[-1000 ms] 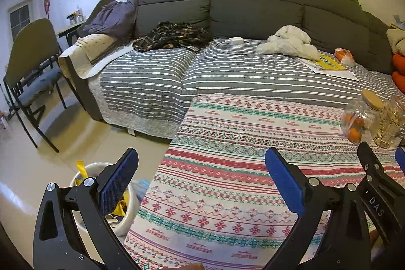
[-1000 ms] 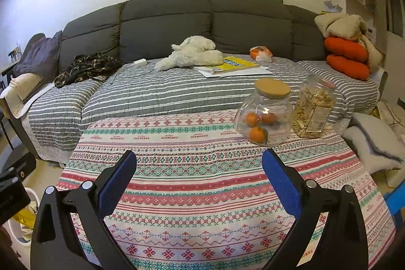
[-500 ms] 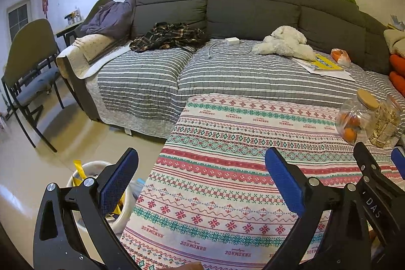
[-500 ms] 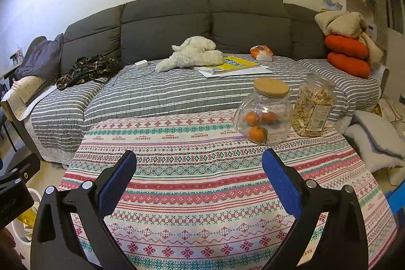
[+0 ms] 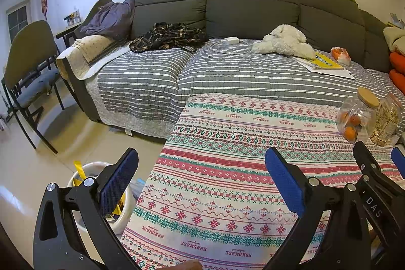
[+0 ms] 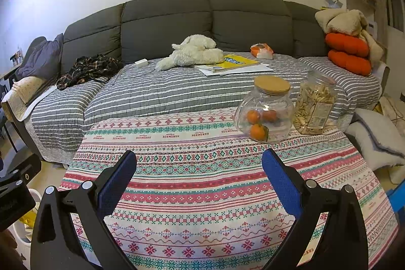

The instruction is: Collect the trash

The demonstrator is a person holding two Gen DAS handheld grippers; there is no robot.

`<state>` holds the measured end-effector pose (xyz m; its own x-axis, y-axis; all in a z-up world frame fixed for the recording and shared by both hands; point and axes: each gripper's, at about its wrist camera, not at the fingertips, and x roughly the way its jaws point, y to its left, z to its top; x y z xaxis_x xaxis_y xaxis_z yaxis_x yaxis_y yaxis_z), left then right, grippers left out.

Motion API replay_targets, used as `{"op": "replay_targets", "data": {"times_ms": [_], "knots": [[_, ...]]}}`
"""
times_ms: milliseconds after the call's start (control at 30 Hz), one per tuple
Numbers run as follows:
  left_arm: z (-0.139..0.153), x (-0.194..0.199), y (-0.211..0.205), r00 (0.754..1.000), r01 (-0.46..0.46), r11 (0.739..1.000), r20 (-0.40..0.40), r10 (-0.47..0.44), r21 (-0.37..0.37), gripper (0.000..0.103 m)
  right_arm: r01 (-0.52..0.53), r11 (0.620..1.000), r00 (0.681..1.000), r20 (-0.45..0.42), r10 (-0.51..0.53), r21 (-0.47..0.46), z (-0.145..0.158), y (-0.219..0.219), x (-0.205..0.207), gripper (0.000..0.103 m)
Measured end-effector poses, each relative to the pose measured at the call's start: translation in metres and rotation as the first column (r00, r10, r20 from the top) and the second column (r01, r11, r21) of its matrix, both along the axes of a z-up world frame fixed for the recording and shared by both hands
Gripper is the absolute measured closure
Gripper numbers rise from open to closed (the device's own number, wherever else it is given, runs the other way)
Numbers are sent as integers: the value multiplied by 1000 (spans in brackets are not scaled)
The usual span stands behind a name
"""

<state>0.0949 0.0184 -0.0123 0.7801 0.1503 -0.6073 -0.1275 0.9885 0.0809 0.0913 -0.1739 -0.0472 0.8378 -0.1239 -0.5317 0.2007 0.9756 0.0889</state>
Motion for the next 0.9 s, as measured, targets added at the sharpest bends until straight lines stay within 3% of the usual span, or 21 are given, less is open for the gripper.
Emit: {"op": "replay_targets", "data": {"times_ms": [900], "knots": [[0, 0, 0, 1000, 1, 1000, -1, -1, 13, 7, -11, 1000, 1000, -15, 11, 5, -5, -1, 3, 7]]}}
